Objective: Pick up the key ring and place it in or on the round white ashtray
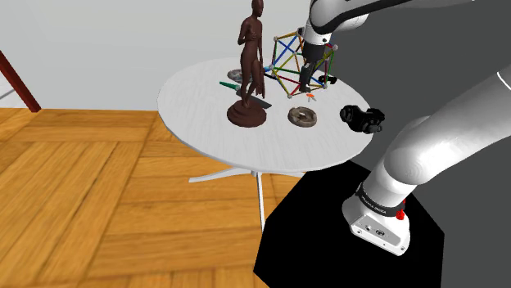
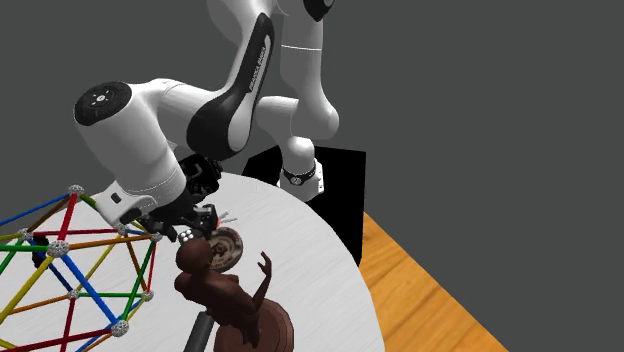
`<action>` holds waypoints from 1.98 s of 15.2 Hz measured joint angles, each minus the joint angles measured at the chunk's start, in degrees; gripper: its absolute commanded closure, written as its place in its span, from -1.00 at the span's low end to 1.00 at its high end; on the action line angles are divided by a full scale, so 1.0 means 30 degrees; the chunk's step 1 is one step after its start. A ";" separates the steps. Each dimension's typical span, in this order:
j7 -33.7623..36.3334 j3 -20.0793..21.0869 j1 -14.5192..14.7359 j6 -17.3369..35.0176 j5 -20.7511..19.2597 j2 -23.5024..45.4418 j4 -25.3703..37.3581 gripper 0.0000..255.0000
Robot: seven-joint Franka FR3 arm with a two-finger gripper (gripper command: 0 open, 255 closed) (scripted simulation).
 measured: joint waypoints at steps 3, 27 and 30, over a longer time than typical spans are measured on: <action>-0.0131 -0.0102 -0.0058 -0.0256 -0.0018 -0.0136 -0.0213 1.00; 0.0369 -0.1205 0.1225 0.4282 -0.0292 -0.0537 -0.1713 -1.00; 0.0272 -0.1319 0.1295 0.3924 -0.0325 -0.0542 -0.1651 -1.00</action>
